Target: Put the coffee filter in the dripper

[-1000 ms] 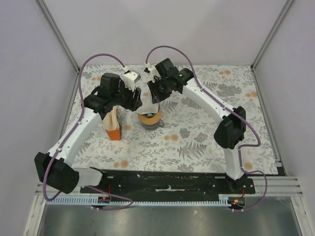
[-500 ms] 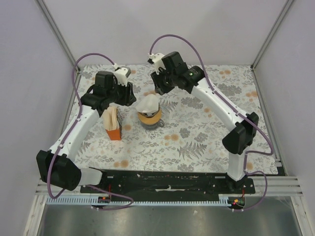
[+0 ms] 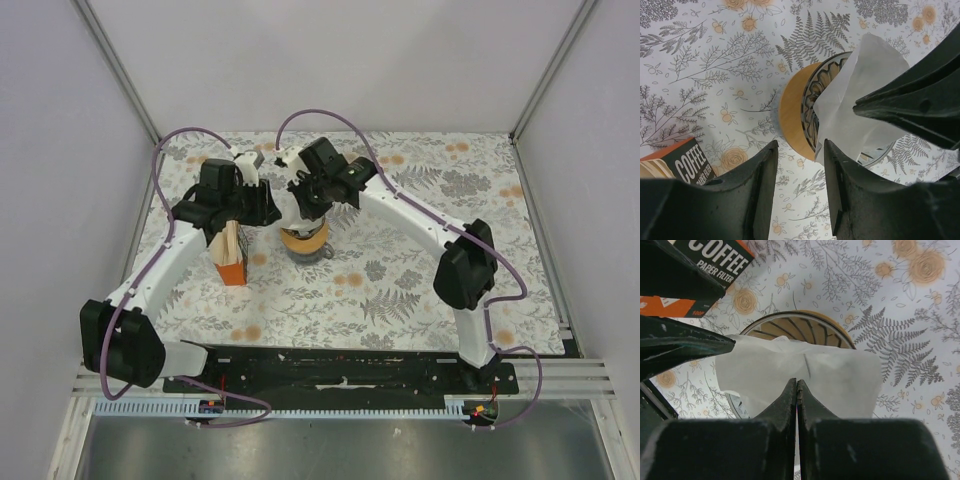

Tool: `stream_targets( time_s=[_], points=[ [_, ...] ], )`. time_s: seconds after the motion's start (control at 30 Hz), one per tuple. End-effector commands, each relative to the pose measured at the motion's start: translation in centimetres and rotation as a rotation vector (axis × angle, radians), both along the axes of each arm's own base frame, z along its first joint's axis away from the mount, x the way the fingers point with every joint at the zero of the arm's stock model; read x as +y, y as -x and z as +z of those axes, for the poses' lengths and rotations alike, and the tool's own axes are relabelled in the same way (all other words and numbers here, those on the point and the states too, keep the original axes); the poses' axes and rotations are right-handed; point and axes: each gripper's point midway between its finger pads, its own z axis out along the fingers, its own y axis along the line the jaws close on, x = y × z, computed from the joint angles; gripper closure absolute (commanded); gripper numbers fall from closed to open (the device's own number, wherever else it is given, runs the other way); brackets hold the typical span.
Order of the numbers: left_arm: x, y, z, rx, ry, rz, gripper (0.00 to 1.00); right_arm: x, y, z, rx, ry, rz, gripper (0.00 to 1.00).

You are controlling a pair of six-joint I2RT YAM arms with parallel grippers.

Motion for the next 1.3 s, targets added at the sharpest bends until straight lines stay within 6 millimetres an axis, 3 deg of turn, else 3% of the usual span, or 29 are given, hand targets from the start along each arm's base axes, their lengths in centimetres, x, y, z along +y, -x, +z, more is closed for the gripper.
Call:
stream_targets(
  time_s=[0.0, 0.2, 0.43, 0.73, 0.87, 1.0, 1.13, 1.27],
  points=[
    [-0.7, -0.8, 0.5, -0.012, 0.065, 0.027, 0.52, 0.8, -0.1, 0.1, -0.017, 0.002, 0.015, 0.98],
    [-1.0, -0.8, 0.2, 0.005, 0.085, 0.024, 0.52, 2.7, 1.3, -2.3, 0.021, 0.024, 0.056, 1.00],
    [-1.3, -0.7, -0.2, 0.014, 0.101, 0.013, 0.52, 2.8, 1.0, -5.3, 0.072, 0.066, -0.006, 1.00],
    [-2.1, -0.5, -1.4, 0.045, 0.130, -0.014, 0.52, 3.3, 1.3, -6.5, 0.102, 0.070, 0.014, 1.00],
    [-2.2, -0.7, -1.2, 0.040, 0.133, -0.017, 0.52, 3.7, 1.6, -4.9, 0.090, 0.038, 0.038, 1.00],
    [-1.9, -0.9, -0.6, 0.021, 0.117, -0.007, 0.53, 3.8, 2.1, -1.8, 0.050, -0.009, 0.063, 1.00],
    [-1.8, -1.0, -0.3, 0.012, 0.112, -0.008, 0.53, 3.3, 2.2, 1.2, 0.003, -0.047, 0.058, 0.95],
    [-1.8, -0.9, -0.6, 0.019, 0.109, -0.009, 0.54, 3.0, 2.5, 2.8, -0.018, -0.072, 0.062, 0.87]
  ],
)
